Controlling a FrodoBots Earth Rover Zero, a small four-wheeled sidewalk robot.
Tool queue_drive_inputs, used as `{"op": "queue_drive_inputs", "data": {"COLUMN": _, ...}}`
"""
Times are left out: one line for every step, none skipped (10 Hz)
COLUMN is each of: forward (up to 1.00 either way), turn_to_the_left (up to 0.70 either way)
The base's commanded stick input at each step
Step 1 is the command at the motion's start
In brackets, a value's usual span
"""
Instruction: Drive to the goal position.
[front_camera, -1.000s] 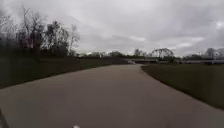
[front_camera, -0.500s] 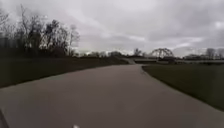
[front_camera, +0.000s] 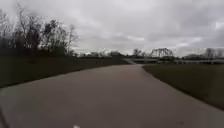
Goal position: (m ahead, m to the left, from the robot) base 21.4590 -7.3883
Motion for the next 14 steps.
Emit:
{"op": "queue_drive_inputs", "data": {"forward": 1.00, "turn_to_the_left": 0.00}}
{"op": "queue_drive_inputs", "data": {"forward": 1.00, "turn_to_the_left": 0.00}}
{"op": "queue_drive_inputs", "data": {"forward": 1.00, "turn_to_the_left": 0.00}}
{"op": "queue_drive_inputs", "data": {"forward": 1.00, "turn_to_the_left": 0.00}}
{"op": "queue_drive_inputs", "data": {"forward": 1.00, "turn_to_the_left": 0.00}}
{"op": "queue_drive_inputs", "data": {"forward": 1.00, "turn_to_the_left": 0.00}}
{"op": "queue_drive_inputs", "data": {"forward": 1.00, "turn_to_the_left": 0.00}}
{"op": "queue_drive_inputs", "data": {"forward": 1.00, "turn_to_the_left": 0.00}}
{"op": "queue_drive_inputs", "data": {"forward": 1.00, "turn_to_the_left": 0.00}}
{"op": "queue_drive_inputs", "data": {"forward": 1.00, "turn_to_the_left": 0.00}}
{"op": "queue_drive_inputs", "data": {"forward": 1.00, "turn_to_the_left": 0.00}}
{"op": "queue_drive_inputs", "data": {"forward": 1.00, "turn_to_the_left": 0.00}}
{"op": "queue_drive_inputs", "data": {"forward": 1.00, "turn_to_the_left": 0.00}}
{"op": "queue_drive_inputs", "data": {"forward": 1.00, "turn_to_the_left": 0.00}}
